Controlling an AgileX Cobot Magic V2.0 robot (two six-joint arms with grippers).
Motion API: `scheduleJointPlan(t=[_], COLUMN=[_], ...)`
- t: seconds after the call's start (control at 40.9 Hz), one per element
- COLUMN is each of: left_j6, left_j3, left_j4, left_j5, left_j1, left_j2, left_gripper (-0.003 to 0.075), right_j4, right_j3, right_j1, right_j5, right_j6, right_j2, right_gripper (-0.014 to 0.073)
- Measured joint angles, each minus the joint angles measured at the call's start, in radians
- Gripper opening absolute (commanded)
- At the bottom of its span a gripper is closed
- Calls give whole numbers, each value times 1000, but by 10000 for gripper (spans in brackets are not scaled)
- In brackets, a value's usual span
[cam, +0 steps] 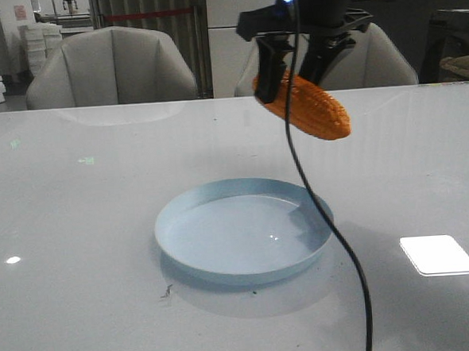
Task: Place corn on plate with both arms
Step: 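Lift the corn and carry it over the plate with the right gripper, then lower the corn onto the plate and open the right gripper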
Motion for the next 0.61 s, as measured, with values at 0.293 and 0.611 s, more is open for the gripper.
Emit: scheduleJointPlan(t=[0.293, 0.611], left_j6=[0, 0], left_j3=[0, 0], left_j4=[0, 0], left_j5=[0, 0], left_j1=[0, 0], left_j2=[0, 0], left_gripper=[581, 581], right_j4=[6, 8], right_j3=[0, -2], right_j1=[98, 109], right_j5=[71, 101], right_j6=[0, 0], right_j2=[101, 178], right_gripper=[325, 396])
